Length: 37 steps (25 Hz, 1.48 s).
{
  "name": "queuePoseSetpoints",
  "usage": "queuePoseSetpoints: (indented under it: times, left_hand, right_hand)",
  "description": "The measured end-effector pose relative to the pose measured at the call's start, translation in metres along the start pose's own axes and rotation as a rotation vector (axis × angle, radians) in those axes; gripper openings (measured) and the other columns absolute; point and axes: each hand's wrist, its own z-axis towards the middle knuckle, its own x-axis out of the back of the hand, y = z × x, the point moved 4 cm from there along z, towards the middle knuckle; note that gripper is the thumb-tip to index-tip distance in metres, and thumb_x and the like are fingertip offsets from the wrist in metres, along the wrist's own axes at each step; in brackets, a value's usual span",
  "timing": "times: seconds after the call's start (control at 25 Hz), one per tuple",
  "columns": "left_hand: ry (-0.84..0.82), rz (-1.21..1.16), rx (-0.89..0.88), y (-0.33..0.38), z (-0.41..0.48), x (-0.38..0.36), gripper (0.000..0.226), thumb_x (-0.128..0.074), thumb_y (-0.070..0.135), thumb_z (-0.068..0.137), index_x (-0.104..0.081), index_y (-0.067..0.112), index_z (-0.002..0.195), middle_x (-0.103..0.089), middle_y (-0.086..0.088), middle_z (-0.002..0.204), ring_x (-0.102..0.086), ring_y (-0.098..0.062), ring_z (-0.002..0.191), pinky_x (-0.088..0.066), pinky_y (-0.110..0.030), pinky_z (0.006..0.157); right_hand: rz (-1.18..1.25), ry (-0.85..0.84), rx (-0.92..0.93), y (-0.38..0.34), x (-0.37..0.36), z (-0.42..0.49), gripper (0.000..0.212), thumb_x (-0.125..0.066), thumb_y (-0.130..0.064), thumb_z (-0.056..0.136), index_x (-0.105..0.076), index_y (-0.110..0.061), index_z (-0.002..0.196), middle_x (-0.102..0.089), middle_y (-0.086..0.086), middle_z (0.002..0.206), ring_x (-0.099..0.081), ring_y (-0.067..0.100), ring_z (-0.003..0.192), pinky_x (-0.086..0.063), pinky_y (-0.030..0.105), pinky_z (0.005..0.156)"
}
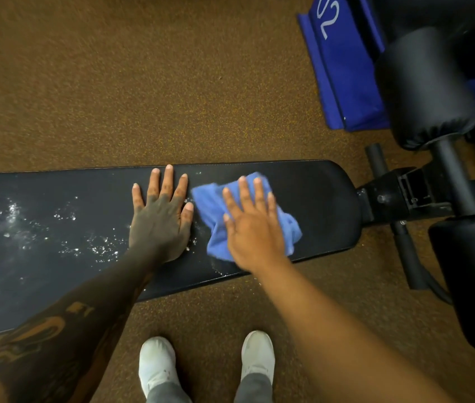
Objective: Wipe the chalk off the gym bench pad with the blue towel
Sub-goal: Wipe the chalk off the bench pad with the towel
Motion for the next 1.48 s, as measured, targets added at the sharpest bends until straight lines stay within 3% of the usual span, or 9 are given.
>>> queuePoseSetpoints:
  times: [0.12, 0.24, 0.4, 0.6, 0.68, 0.92, 1.12, 1.32, 1.48]
  left_hand:
    - [-0.001, 0.007, 0.0, 0.0, -0.001, 0.0, 0.063, -0.008, 0.048, 0.096, -0.009, 0.021, 0.153, 0.0, -0.006, 0.164, 0.009, -0.025, 0.15, 0.002, -0.056, 0.118]
    - [-0.009, 0.019, -0.004, -0.001, 0.0, 0.001, 0.063, -0.008, 0.049, 0.097, -0.007, 0.022, 0.153, 0.002, -0.006, 0.163, 0.01, -0.025, 0.149, 0.003, -0.056, 0.118]
    - [-0.009, 0.031, -0.004, 0.001, -0.001, 0.0, 0.063, -0.008, 0.05, 0.097, -0.006, 0.022, 0.153, 0.002, -0.006, 0.163, 0.011, -0.025, 0.149, 0.003, -0.056, 0.118]
    - [-0.008, 0.033, 0.008, 0.001, 0.0, 0.0, 0.064, -0.008, 0.05, 0.095, -0.007, 0.022, 0.153, 0.001, -0.006, 0.163, 0.009, -0.025, 0.149, 0.002, -0.056, 0.118]
    - [-0.011, 0.039, 0.004, 0.001, 0.0, 0.001, 0.064, -0.007, 0.051, 0.096, -0.006, 0.022, 0.153, 0.002, -0.006, 0.163, 0.01, -0.025, 0.149, 0.002, -0.056, 0.118]
    - [-0.011, 0.064, 0.005, 0.001, 0.001, -0.001, 0.065, -0.007, 0.052, 0.095, -0.004, 0.022, 0.153, 0.002, -0.006, 0.163, 0.01, -0.025, 0.149, 0.002, -0.057, 0.118]
    - [-0.02, 0.053, 0.01, 0.002, 0.001, -0.001, 0.066, -0.009, 0.053, 0.095, -0.004, 0.022, 0.153, 0.004, -0.005, 0.163, 0.012, -0.024, 0.149, 0.002, -0.057, 0.118]
    - [-0.021, 0.066, 0.01, 0.003, 0.001, 0.0, 0.066, -0.01, 0.052, 0.095, -0.004, 0.022, 0.153, 0.004, -0.006, 0.163, 0.012, -0.025, 0.149, 0.003, -0.057, 0.118]
    - [-0.003, 0.053, 0.008, 0.001, 0.002, -0.003, 0.065, -0.011, 0.05, 0.095, -0.008, 0.021, 0.153, 0.0, -0.006, 0.163, 0.008, -0.026, 0.15, 0.002, -0.057, 0.117]
  right_hand:
    - [-0.038, -0.02, 0.143, 0.015, -0.004, -0.049, 0.053, -0.023, -0.037, 0.1, -0.023, -0.024, 0.152, -0.01, 0.003, 0.163, 0.004, 0.026, 0.15, -0.006, 0.047, 0.12]
    - [-0.052, 0.045, -0.072, 0.079, 0.008, -0.039, 0.053, -0.023, -0.035, 0.099, -0.031, -0.022, 0.15, -0.018, 0.006, 0.161, -0.006, 0.029, 0.149, -0.014, 0.053, 0.118]
    - [-0.032, 0.098, -0.334, 0.089, 0.022, 0.036, 0.051, -0.028, -0.032, 0.101, -0.027, -0.019, 0.151, -0.013, 0.009, 0.162, 0.0, 0.03, 0.149, 0.0, 0.047, 0.119]
    - [-0.041, 0.036, 0.065, 0.052, 0.011, 0.005, 0.055, -0.021, -0.034, 0.098, -0.029, -0.017, 0.15, -0.02, 0.004, 0.161, -0.005, 0.026, 0.15, -0.005, 0.043, 0.119]
    - [-0.011, 0.028, 0.087, 0.083, 0.016, -0.022, 0.057, -0.018, -0.035, 0.097, -0.03, -0.017, 0.15, -0.02, 0.003, 0.161, -0.006, 0.024, 0.149, -0.01, 0.046, 0.12]
    - [0.004, 0.1, -0.375, 0.132, 0.034, 0.05, 0.052, -0.027, -0.028, 0.101, -0.03, -0.011, 0.149, -0.019, 0.011, 0.161, -0.006, 0.032, 0.149, -0.009, 0.048, 0.118]
    - [-0.036, 0.039, -0.008, 0.103, 0.02, -0.023, 0.054, -0.026, -0.032, 0.098, -0.033, -0.014, 0.148, -0.024, 0.005, 0.16, -0.009, 0.026, 0.149, -0.015, 0.045, 0.118]
    - [0.001, 0.079, -0.307, 0.116, 0.029, 0.021, 0.052, -0.028, -0.029, 0.102, -0.025, -0.012, 0.151, -0.014, 0.008, 0.162, -0.001, 0.03, 0.149, -0.006, 0.044, 0.119]
    - [0.014, 0.024, -0.067, 0.032, 0.018, 0.045, 0.054, -0.028, -0.03, 0.103, -0.019, -0.013, 0.153, -0.011, 0.009, 0.163, 0.005, 0.031, 0.149, 0.0, 0.044, 0.12]
